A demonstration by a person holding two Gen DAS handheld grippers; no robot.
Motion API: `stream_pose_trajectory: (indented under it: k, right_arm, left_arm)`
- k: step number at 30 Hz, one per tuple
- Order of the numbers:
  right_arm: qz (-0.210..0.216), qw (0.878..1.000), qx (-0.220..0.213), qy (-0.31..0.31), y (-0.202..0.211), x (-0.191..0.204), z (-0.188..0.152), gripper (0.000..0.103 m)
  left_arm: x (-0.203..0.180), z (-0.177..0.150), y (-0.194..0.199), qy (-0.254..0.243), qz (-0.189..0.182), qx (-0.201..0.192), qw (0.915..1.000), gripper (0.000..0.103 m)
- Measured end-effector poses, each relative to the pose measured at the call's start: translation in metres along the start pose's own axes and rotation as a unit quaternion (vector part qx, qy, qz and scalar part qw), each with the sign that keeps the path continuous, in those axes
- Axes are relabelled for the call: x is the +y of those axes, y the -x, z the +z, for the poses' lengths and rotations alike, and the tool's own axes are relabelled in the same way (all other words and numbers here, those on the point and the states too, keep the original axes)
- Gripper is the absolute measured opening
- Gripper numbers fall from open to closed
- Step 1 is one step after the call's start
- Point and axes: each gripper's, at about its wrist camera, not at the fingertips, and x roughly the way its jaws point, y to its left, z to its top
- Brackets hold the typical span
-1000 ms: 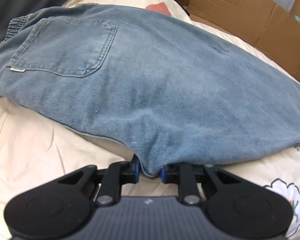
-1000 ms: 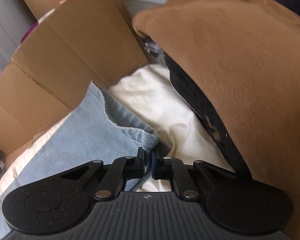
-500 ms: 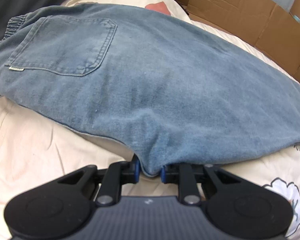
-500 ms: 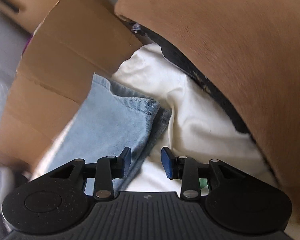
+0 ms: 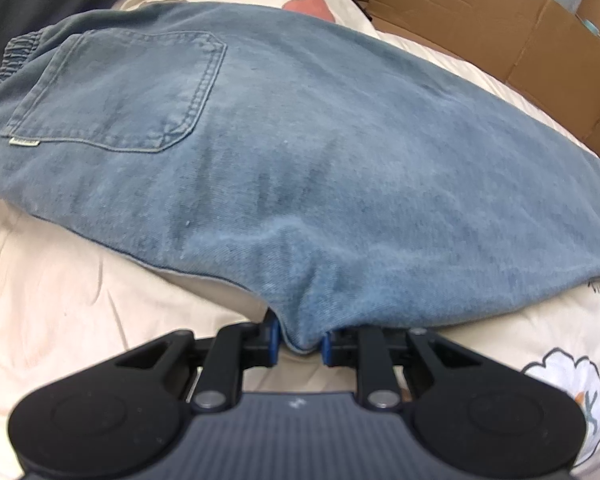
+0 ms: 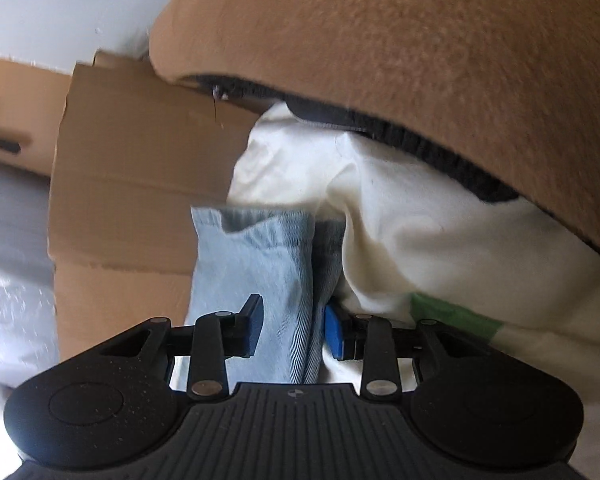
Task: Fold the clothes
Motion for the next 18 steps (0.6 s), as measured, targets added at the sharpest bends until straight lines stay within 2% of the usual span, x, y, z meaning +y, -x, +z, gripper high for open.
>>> stream_pose_trajectory:
  k: [5,10,14,18]
  right_arm:
    - [0.036,0.999,-0.021,-0.019,0.006,0.002,0.006,0.036]
    - [0.065,0.998,-0.014,-0.015,0.004,0.006,0.007,0.037]
    - [0.04,0.999,0.002,0.008,-0.011,0.007,0.004,0.036]
    - [0.03,0.999,-0.005,0.017,-0.021,0.007,0.004,0.033]
  left_arm:
    - [0.001,0.0,0.001,-0.006,-0.002,0.001,1.0,0.021]
    - [0.0,0.0,0.001,-0.007,-0.002,-0.001,1.0,0.021]
    - [-0.002,0.0,0.001,-0.01,-0.002,-0.001,0.9999,0.021]
    - [-0.002,0.0,0.002,-0.012,-0.002,-0.001,0.9999,0.021]
